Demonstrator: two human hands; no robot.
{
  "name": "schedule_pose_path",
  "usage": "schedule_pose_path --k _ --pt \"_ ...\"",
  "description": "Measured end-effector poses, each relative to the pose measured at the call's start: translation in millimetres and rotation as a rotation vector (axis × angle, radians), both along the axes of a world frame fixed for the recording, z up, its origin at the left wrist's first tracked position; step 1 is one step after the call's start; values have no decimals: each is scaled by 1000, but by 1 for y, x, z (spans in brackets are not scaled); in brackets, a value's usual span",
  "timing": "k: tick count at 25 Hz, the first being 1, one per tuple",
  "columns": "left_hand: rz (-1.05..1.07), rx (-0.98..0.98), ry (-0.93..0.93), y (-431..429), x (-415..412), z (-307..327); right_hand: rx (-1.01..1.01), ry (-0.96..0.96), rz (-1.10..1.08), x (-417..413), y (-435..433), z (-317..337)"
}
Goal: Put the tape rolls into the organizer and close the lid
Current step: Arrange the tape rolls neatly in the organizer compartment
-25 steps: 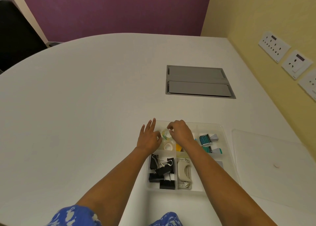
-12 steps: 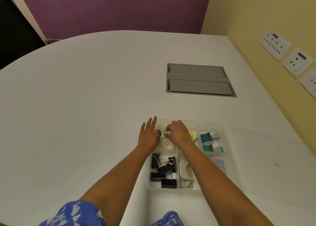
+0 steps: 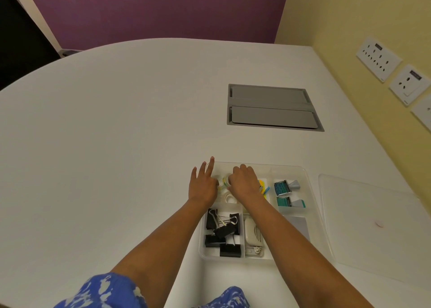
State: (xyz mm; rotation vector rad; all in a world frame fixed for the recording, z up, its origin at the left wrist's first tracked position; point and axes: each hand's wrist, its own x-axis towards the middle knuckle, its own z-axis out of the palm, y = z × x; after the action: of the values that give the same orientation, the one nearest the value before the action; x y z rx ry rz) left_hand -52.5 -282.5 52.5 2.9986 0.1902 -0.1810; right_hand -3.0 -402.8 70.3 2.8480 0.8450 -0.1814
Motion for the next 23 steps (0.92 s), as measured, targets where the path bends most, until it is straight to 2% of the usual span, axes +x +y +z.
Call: schedule_pose_path --k 10,13,17,19,23 --pt "16 -3 2 -2 -2 1 -133 -14 24 -2 0 4" --pt "21 -23 -9 -1 -3 2 -69 10 -2 -3 3 5" --pt "19 -40 4 -1 -2 2 168 152 9 -2 2 10" --pt "22 -49 11 -2 -1 1 173 209 71 -5 -3 10" --pt "30 -50 8 -2 -1 1 98 149 155 -6 -7 7"
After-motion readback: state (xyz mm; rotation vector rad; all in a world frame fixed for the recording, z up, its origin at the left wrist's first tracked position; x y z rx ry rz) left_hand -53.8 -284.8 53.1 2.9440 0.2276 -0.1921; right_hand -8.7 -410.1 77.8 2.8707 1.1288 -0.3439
